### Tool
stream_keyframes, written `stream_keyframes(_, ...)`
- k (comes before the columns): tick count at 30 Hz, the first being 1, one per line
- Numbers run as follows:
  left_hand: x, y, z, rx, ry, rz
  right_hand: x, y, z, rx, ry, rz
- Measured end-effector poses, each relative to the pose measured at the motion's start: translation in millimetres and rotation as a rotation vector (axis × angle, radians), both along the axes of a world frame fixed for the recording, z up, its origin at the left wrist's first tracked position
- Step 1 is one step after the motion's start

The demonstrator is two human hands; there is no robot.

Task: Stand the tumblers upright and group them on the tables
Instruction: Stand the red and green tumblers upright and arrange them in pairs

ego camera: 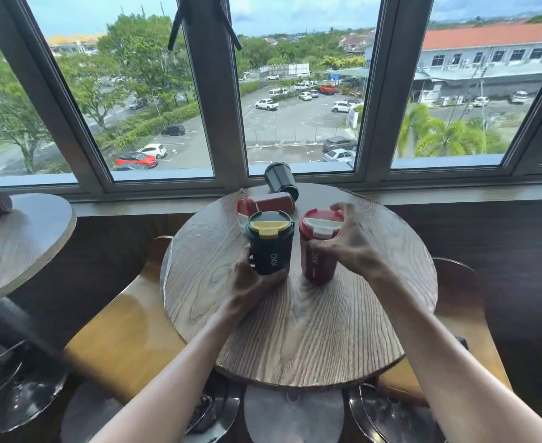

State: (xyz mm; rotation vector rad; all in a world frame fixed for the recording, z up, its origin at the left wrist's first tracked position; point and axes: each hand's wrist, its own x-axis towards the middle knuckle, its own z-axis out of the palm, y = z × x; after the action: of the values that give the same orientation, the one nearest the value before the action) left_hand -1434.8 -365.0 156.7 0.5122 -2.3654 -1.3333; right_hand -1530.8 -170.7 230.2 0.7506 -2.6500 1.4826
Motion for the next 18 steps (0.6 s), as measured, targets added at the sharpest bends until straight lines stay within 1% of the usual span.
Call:
stream_keyframes(3, -12.2, -5.4, 5.8, -0.01, -0.02, -0.002, -13.6, -10.5, 0.8, -0.001, -0.012, 0.023)
stream_keyframes(8, -30.3, -11.5, 6.2, 0.007, -0.001, 0.021, -30.0, -17.7, -3.1, -0.084, -0.06, 0.09)
stream_keyframes(10, -34.3, -12.3, 3.2, 0.017, 0.007, 0.017, -35.4, -15.8, -10.0, -0.169, -0.092, 0.103)
stream_keyframes(12, -35.7, -13.0, -1.0, 0.055, 0.028, 0.013, -40.2, -12.2, -22.5, -0.277, -0.173, 0.096)
stream_keyframes(13, -35.3, -13.7, -2.8, 0.068, 0.037, 0.011, -41.4, -10.0, -30.5, -0.297, -0.216, 0.105)
stream_keyframes(16, -34.6, -15.9, -4.5, 0.081, 0.039, -0.015, -38.0, -6.5, -56.4, -0.238, -0.328, 0.177)
stream_keyframes(18, -34.6, -16.7, -3.5, 0.097, 0.054, -0.031, -35.7, -5.0, -68.7, -0.211, -0.344, 0.171)
